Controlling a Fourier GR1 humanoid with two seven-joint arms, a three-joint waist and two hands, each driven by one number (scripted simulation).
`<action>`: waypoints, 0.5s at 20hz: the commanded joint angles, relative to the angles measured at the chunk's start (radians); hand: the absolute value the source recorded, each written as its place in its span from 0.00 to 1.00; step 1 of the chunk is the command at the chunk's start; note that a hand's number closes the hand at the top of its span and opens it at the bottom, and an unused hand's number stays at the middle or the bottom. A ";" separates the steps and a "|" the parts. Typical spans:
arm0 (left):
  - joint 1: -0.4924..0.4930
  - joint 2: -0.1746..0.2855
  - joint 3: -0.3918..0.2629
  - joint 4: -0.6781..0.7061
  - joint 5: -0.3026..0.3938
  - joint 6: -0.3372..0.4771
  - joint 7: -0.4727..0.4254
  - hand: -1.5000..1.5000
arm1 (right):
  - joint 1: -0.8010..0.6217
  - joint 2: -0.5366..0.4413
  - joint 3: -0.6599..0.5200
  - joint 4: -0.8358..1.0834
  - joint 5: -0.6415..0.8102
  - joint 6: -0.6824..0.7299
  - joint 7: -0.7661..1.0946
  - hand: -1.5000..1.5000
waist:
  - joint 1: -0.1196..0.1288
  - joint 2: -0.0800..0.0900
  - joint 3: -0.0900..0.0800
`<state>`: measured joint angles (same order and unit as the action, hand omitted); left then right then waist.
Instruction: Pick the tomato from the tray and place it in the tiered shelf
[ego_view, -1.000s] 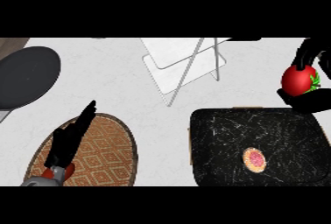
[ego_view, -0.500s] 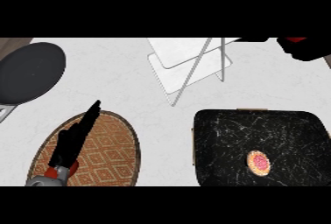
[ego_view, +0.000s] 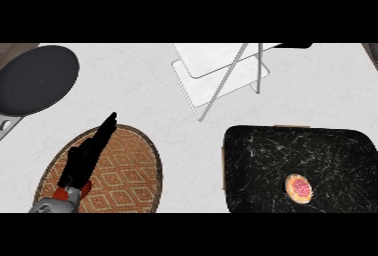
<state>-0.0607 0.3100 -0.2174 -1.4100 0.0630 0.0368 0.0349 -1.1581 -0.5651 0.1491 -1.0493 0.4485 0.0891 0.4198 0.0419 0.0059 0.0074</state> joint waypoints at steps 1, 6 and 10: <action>-0.021 -0.031 -0.008 0.095 -0.023 0.003 -0.016 0.50 | -0.134 0.086 0.028 0.187 0.067 -0.029 -0.050 1.00 | 0.002 0.010 -0.009; -0.012 -0.027 0.005 0.054 -0.012 -0.008 0.007 0.50 | -0.182 0.158 0.035 0.394 0.111 -0.070 -0.179 1.00 | 0.011 0.013 -0.009; -0.034 -0.006 0.029 0.083 -0.005 -0.038 -0.008 0.50 | -0.249 0.219 0.030 0.538 0.134 -0.077 -0.189 1.00 | 0.015 0.015 -0.009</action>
<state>-0.0834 0.2991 -0.2067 -1.3976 0.0557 0.0159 0.0361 -1.3390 -0.4049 0.1786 -0.6410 0.5558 0.0237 0.2499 0.0570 0.0144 0.0079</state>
